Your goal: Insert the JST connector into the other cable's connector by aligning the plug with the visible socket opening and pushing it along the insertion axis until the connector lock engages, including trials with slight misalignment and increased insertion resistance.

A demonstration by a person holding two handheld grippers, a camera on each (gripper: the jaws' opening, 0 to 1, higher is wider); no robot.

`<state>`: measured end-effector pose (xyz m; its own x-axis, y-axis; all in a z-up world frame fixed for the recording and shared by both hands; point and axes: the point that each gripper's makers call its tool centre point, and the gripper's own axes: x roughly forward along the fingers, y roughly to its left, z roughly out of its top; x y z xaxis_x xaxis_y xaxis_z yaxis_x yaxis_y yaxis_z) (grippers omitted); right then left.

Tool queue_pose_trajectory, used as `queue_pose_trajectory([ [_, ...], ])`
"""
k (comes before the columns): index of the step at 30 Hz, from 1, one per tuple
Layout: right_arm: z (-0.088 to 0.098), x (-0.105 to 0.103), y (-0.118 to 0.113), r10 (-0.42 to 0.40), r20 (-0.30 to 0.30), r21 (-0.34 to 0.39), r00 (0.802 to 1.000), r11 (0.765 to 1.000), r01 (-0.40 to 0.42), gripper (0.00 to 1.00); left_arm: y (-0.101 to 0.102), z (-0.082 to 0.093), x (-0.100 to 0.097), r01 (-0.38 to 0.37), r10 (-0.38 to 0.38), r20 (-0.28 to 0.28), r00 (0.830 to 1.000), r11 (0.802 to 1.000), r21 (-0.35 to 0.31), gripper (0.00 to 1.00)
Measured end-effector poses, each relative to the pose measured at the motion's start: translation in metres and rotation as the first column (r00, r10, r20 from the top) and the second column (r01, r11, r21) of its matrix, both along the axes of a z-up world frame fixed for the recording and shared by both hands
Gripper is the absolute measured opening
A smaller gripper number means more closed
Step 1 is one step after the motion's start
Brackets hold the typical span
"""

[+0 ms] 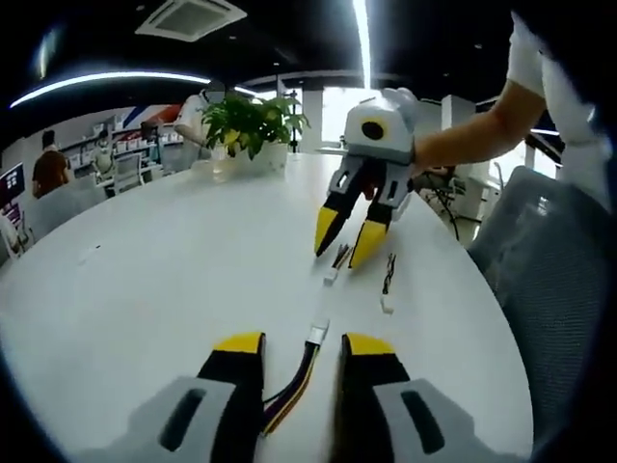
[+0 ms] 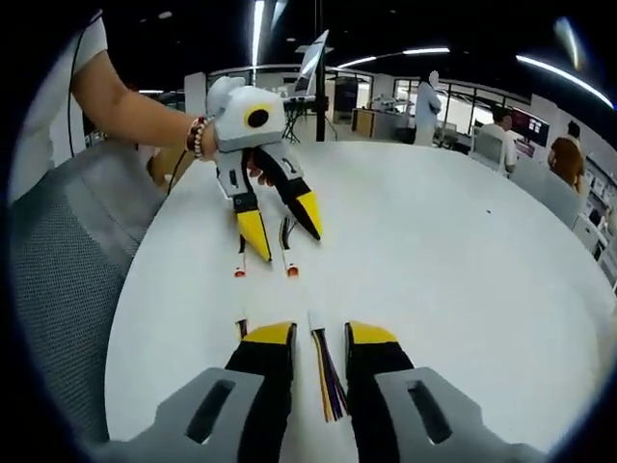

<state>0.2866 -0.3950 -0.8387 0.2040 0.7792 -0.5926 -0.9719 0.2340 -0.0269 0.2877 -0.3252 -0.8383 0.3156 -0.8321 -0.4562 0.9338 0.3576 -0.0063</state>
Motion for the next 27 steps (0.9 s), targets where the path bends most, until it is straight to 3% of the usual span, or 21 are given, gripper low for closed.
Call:
queue_pose_trajectory([
  [16,-0.009,-0.001,0.004,0.013,-0.015,0.000,1.000,1.000,-0.013,0.07,-0.001,-0.004,-0.006,0.037,-0.037,-0.003,0.999,0.999,0.003,0.09],
  [27,-0.010,-0.002,0.004,0.008,-0.016,0.008,1.000,1.000,-0.008,0.05,-0.002,-0.004,-0.006,0.036,-0.036,-0.008,0.999,0.999,-0.012,0.03],
])
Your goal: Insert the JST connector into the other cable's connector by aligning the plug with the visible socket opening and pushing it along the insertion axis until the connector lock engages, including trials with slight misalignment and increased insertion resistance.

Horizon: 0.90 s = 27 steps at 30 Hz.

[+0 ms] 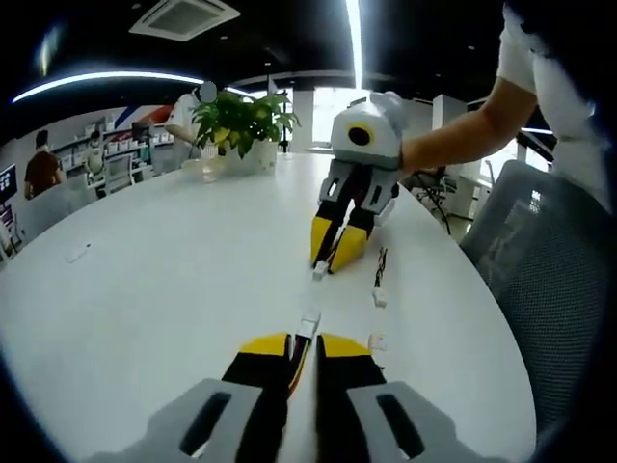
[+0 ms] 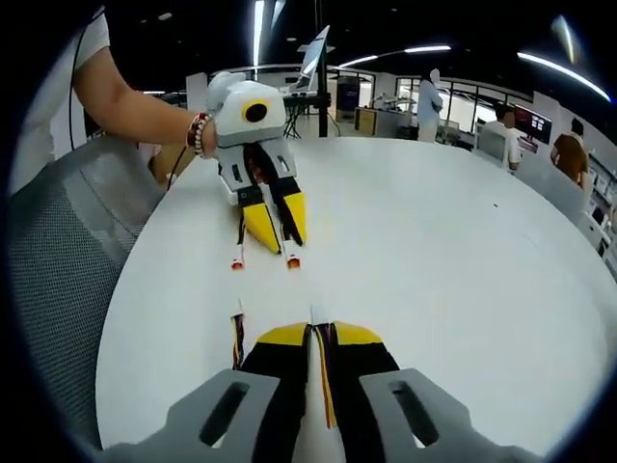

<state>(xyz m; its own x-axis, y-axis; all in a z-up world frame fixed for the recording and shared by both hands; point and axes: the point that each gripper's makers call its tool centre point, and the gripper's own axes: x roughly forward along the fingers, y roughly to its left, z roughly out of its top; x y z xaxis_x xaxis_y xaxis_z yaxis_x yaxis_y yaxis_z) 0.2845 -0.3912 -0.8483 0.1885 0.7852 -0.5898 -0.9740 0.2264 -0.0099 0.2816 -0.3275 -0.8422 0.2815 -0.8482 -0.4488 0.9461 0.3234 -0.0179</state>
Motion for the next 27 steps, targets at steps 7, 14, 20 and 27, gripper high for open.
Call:
queue_pose_trajectory([
  [7,0.000,0.000,0.000,0.005,0.004,0.004,1.000,1.000,-0.005,0.05,-0.001,0.000,-0.001,0.007,-0.007,0.000,1.000,1.000,-0.002,0.02],
  [14,0.001,0.002,-0.001,0.001,0.028,-0.004,1.000,1.000,-0.001,0.05,-0.001,0.000,-0.001,0.003,-0.003,0.003,1.000,1.000,-0.002,0.01],
  [20,0.004,-0.002,0.001,0.021,0.036,-0.001,0.999,1.000,-0.021,0.05,-0.001,0.003,-0.003,0.009,-0.009,0.010,1.000,1.000,0.002,0.01],
  [27,0.012,-0.007,0.003,0.045,0.045,-0.004,0.998,0.999,-0.045,0.05,-0.001,0.008,-0.004,0.017,-0.017,0.031,0.999,1.000,0.011,0.01],
])
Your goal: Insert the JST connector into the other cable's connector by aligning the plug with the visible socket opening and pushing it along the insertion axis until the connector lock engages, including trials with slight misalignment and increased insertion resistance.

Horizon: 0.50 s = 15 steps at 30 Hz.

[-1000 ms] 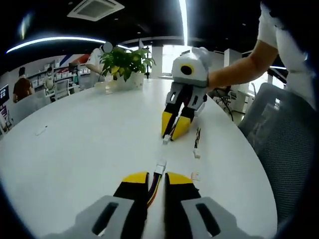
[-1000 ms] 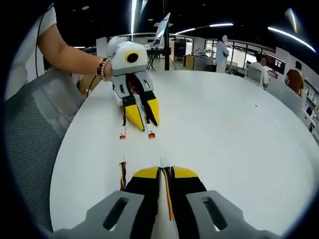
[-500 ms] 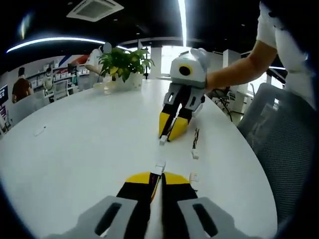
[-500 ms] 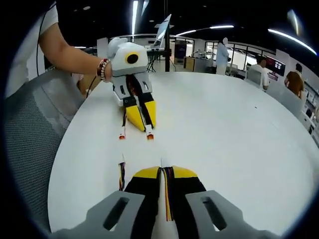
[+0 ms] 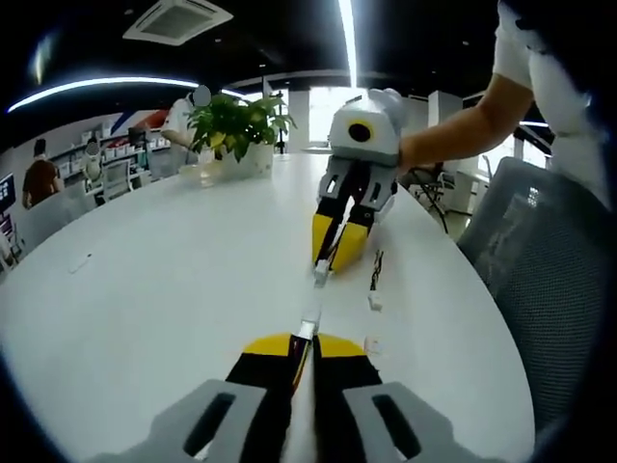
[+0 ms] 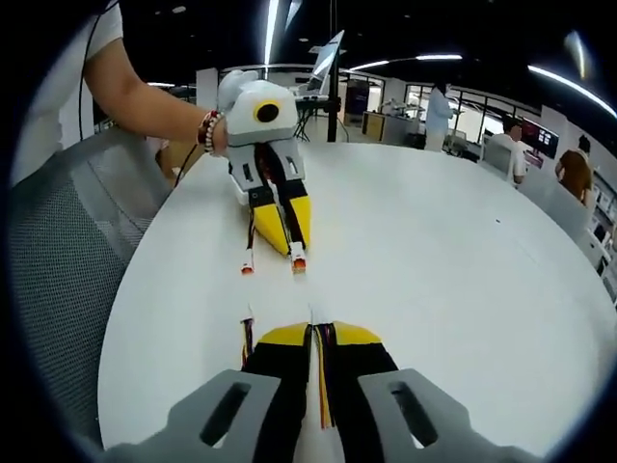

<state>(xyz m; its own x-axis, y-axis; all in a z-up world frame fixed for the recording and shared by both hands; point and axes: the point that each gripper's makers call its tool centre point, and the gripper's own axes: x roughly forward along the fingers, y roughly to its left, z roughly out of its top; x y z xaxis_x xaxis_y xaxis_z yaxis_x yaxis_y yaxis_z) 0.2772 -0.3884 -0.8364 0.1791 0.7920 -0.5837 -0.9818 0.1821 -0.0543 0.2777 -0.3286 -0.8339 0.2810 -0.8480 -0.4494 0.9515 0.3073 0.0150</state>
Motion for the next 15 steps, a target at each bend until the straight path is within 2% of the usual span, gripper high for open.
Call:
queue_pose_trajectory([
  [8,0.012,-0.007,0.012,0.043,0.015,0.010,0.999,0.999,-0.043,0.04,-0.007,0.009,-0.002,0.025,-0.025,0.030,0.999,1.000,0.005,0.00],
  [15,0.019,-0.008,0.023,0.060,0.025,0.021,0.998,0.998,-0.060,0.04,-0.012,0.009,-0.004,0.044,-0.045,0.040,0.998,0.999,0.014,0.00],
])
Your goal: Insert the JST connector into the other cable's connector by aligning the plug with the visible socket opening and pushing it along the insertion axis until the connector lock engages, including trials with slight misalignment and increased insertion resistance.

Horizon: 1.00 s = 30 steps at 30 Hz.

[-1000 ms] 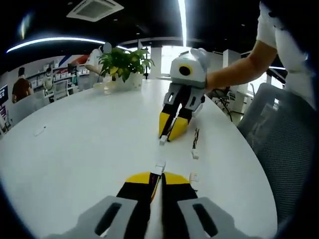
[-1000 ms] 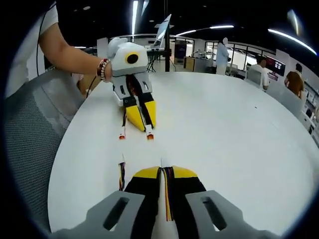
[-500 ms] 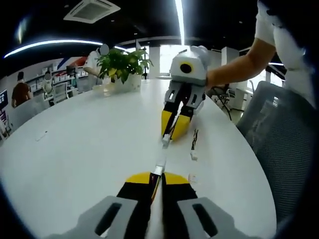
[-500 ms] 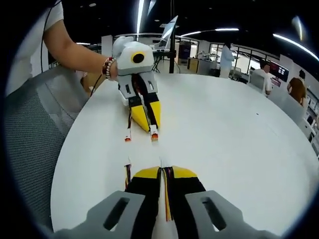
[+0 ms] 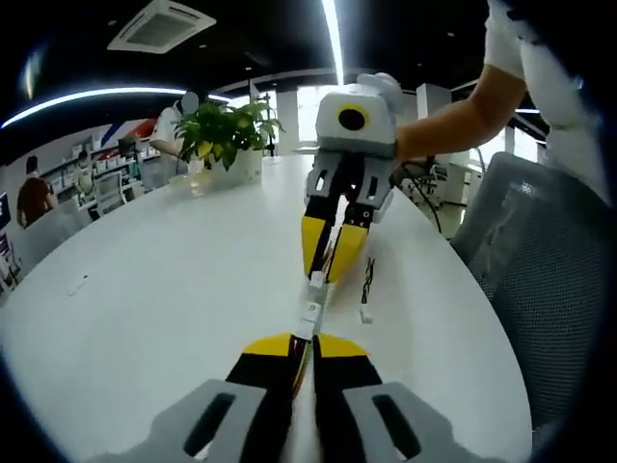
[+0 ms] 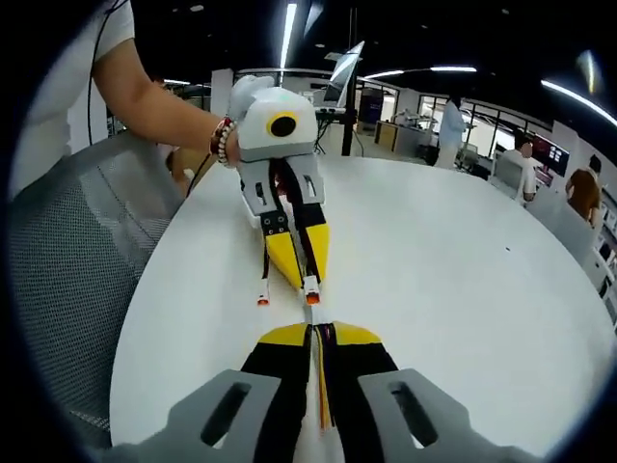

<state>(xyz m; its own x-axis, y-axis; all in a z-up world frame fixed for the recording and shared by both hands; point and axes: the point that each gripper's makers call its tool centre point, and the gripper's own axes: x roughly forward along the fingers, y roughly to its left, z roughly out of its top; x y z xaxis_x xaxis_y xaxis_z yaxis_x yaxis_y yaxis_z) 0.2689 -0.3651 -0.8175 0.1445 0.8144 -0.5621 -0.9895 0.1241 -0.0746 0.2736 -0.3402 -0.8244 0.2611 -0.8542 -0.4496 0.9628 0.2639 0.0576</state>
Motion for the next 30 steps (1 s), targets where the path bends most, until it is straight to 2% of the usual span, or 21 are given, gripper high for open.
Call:
queue_pose_trajectory([
  [15,-0.009,-0.002,0.008,0.028,-0.001,-0.055,1.000,0.998,-0.028,0.04,0.000,0.003,0.000,0.010,-0.010,0.006,1.000,1.000,0.001,0.00],
  [30,-0.008,-0.003,0.011,0.024,0.000,-0.065,1.000,0.998,-0.024,0.04,-0.003,0.007,-0.002,0.015,-0.015,0.014,1.000,1.000,-0.002,0.00],
])
